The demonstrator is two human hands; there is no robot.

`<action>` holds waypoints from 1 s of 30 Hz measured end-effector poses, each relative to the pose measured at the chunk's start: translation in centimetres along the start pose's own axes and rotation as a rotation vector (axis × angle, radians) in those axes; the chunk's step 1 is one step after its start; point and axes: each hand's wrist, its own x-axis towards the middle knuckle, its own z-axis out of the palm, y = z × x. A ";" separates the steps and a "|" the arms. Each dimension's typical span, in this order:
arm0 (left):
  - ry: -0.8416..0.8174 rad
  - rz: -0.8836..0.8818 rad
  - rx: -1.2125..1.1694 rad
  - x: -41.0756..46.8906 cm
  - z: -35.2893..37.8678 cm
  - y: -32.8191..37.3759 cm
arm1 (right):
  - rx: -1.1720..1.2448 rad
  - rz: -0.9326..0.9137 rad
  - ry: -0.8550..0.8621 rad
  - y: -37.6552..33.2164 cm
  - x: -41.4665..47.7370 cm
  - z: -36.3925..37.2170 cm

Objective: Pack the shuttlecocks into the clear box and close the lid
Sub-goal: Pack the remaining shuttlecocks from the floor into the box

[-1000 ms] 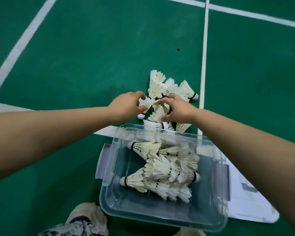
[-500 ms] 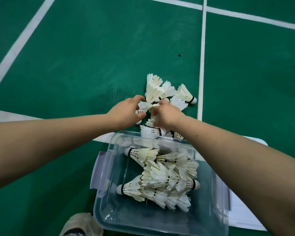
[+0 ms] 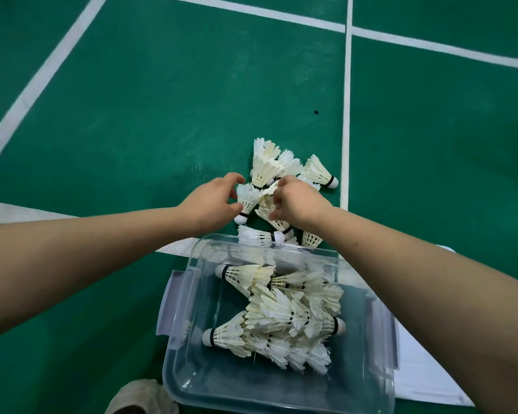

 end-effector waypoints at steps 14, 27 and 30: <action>0.094 0.047 -0.025 -2.9 -2.0 1.7 | 0.066 0.036 0.178 -2.4 -3.8 -4.8; 0.091 0.091 -0.129 -6.7 -2.2 5.1 | -0.016 -0.055 0.218 -5.6 -11.1 -7.5; 0.101 0.092 -0.172 -7.3 -2.1 5.4 | -0.023 -0.057 0.223 -6.0 -12.1 -7.8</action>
